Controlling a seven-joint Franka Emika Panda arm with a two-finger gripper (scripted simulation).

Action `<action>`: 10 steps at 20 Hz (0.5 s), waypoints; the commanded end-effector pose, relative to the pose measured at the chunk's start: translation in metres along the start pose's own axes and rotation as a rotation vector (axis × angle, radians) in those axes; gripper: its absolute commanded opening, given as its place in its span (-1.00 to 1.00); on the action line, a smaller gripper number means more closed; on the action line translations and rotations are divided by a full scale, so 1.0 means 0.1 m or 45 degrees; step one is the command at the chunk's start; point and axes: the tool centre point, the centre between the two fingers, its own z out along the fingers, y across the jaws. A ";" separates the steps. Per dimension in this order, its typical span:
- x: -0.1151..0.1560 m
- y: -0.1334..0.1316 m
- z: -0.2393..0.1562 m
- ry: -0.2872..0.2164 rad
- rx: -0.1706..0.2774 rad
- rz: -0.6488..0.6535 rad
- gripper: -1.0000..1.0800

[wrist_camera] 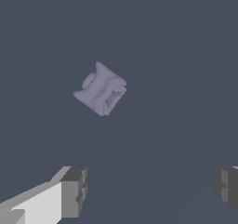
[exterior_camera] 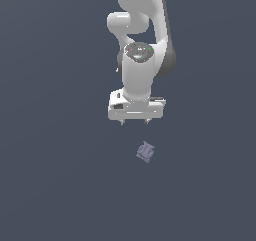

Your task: Pick up the object and move it to a goal position.

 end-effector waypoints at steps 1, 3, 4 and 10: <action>0.00 0.00 0.00 0.000 0.000 0.000 0.92; 0.00 -0.01 0.00 0.001 -0.002 -0.005 0.92; 0.01 -0.02 0.01 0.003 -0.004 -0.011 0.92; 0.03 -0.13 0.04 0.016 -0.026 -0.060 0.92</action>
